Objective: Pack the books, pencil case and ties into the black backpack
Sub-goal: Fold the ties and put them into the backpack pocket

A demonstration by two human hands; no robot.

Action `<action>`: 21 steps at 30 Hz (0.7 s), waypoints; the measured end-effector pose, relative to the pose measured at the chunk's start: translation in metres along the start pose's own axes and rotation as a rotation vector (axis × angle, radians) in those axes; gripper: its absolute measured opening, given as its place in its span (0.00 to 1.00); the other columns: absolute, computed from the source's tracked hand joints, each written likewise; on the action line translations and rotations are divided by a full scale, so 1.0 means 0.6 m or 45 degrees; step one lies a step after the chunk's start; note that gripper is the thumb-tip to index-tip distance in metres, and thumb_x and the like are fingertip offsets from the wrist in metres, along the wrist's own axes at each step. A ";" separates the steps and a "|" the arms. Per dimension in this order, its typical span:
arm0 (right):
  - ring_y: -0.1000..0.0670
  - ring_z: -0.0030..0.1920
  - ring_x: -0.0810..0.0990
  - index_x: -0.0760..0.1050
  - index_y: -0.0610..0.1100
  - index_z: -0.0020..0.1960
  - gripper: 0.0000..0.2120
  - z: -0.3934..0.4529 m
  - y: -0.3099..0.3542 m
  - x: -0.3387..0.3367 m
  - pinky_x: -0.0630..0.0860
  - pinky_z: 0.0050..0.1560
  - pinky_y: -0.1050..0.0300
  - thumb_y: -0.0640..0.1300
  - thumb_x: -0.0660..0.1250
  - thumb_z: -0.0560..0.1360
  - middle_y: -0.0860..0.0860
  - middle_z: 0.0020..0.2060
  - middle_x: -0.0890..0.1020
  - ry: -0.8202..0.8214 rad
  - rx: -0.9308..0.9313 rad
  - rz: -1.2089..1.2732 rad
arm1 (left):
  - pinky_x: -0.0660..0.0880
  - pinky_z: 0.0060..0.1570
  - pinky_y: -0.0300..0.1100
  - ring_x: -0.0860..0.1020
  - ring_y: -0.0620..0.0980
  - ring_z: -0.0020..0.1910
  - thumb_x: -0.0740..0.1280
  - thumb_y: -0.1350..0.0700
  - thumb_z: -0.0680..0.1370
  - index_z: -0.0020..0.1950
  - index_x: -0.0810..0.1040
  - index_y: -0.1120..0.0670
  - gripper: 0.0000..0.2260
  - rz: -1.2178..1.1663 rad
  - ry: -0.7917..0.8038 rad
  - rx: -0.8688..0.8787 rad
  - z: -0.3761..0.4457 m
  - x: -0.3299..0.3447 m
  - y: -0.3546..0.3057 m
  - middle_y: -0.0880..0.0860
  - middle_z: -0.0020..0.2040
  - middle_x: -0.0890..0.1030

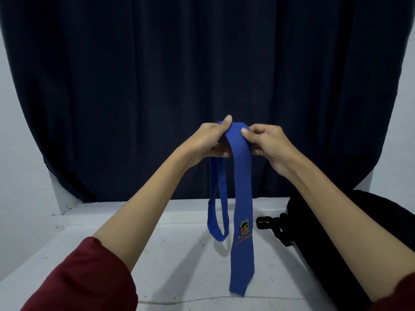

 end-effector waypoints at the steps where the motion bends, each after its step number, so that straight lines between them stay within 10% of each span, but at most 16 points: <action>1: 0.56 0.36 0.79 0.77 0.44 0.38 0.11 0.003 0.005 -0.002 0.75 0.38 0.65 0.43 0.64 0.78 0.52 0.35 0.80 0.018 0.004 0.017 | 0.81 0.44 0.41 0.83 0.50 0.42 0.54 0.40 0.80 0.53 0.80 0.59 0.25 0.062 0.003 0.000 -0.007 -0.002 0.005 0.55 0.45 0.84; 6: 0.55 0.38 0.76 0.74 0.45 0.36 0.13 0.012 0.027 -0.011 0.74 0.42 0.62 0.44 0.63 0.79 0.52 0.37 0.78 0.192 0.060 -0.002 | 0.72 0.34 0.38 0.75 0.43 0.32 0.61 0.39 0.78 0.36 0.74 0.53 0.20 0.012 -0.304 0.138 -0.024 -0.019 0.053 0.47 0.31 0.75; 13: 0.53 0.35 0.73 0.73 0.43 0.37 0.13 0.015 0.039 -0.013 0.73 0.41 0.60 0.45 0.62 0.79 0.50 0.34 0.75 0.289 0.089 0.015 | 0.73 0.62 0.51 0.77 0.53 0.60 0.69 0.59 0.74 0.69 0.69 0.54 0.24 -0.404 0.201 0.081 -0.022 0.074 0.105 0.52 0.61 0.79; 21: 0.52 0.35 0.75 0.74 0.42 0.38 0.11 0.013 0.034 -0.049 0.77 0.40 0.58 0.40 0.63 0.78 0.50 0.33 0.76 0.130 0.300 -0.010 | 0.78 0.48 0.45 0.81 0.46 0.39 0.54 0.57 0.83 0.50 0.75 0.56 0.10 -0.229 0.004 0.132 -0.016 0.090 0.107 0.52 0.38 0.80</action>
Point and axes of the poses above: each hand's wrist, its own z-axis towards the middle knuckle, its own x-axis out of the palm, y = z × x, the point moved 3 cm from there along z, towards the middle knuckle
